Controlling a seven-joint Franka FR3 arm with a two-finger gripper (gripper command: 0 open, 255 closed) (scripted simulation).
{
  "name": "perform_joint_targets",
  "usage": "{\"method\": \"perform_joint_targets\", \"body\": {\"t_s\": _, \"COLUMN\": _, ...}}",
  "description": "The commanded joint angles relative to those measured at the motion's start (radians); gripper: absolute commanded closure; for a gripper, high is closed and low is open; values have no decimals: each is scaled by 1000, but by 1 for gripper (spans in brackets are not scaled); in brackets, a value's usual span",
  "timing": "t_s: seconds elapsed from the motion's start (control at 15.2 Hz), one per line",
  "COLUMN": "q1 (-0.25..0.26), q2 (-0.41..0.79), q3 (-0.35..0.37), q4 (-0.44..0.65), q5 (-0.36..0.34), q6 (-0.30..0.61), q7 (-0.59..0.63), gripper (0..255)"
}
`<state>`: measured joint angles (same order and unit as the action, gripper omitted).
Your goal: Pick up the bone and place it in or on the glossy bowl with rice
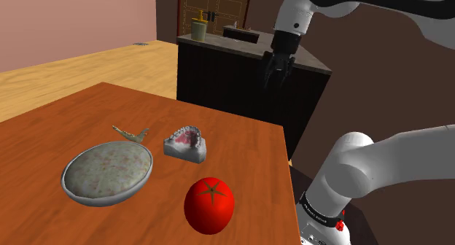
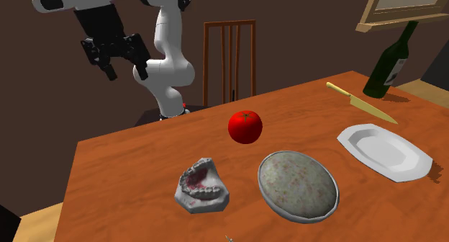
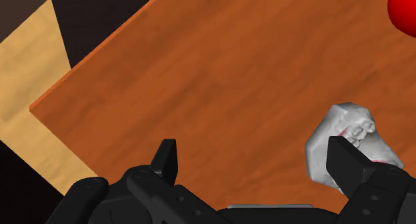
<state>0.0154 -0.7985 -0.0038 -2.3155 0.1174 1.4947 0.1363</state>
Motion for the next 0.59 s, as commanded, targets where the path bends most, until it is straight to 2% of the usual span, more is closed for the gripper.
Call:
{"method": "perform_joint_targets", "body": {"t_s": 0.0, "q1": 0, "q2": 0, "q3": 0, "q4": 0, "q5": 0, "q6": 0, "q7": 0, "gripper": 0}}
{"method": "perform_joint_targets", "body": {"t_s": 0.53, "q1": 69, "q2": 259, "q3": -3, "q4": 41, "q5": 65, "q6": 208, "q7": -120, "gripper": 0}}
